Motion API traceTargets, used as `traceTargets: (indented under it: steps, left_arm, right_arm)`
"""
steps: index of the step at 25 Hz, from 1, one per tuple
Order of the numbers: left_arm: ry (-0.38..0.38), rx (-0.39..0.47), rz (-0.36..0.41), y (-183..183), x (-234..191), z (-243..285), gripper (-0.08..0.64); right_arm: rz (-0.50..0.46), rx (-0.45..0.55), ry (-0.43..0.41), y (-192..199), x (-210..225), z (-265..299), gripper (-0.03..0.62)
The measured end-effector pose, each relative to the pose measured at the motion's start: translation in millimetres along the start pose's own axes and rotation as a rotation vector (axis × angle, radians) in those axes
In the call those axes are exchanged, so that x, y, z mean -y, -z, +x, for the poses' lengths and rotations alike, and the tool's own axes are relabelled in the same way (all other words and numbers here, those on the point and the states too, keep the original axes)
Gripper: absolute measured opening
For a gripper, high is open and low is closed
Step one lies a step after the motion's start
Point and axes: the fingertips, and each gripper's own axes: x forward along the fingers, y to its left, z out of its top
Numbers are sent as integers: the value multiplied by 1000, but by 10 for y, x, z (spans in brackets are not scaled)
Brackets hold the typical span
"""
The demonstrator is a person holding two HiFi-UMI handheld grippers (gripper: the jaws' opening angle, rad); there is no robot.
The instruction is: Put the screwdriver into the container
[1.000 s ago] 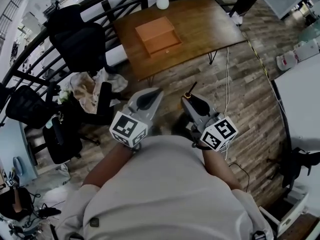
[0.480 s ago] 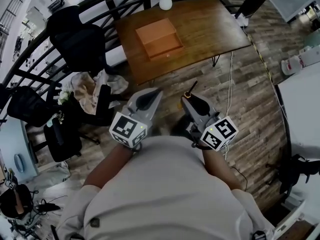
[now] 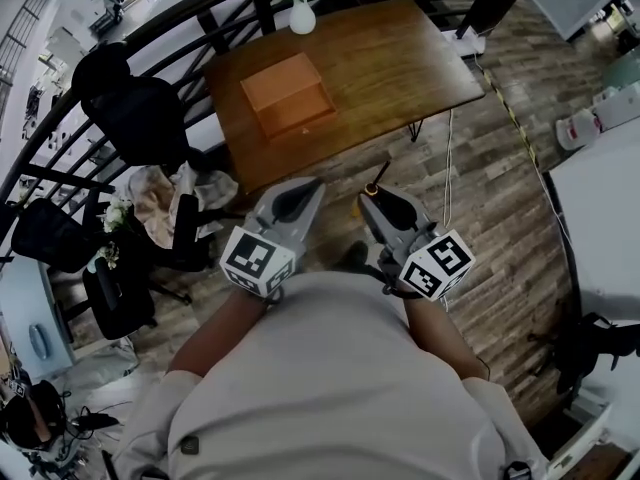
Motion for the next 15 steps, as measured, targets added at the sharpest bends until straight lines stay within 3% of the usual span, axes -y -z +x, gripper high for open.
traceTargets:
  steps: [8,15]
  left_arm:
    - [24,6,36,-116,417,888,3]
    - [26,-24,28,-46,421,1287,3]
  right_arm:
    - [-31,3,2,-340,672,-469,75]
    - [13,-3,5,-341,1064,-536,75]
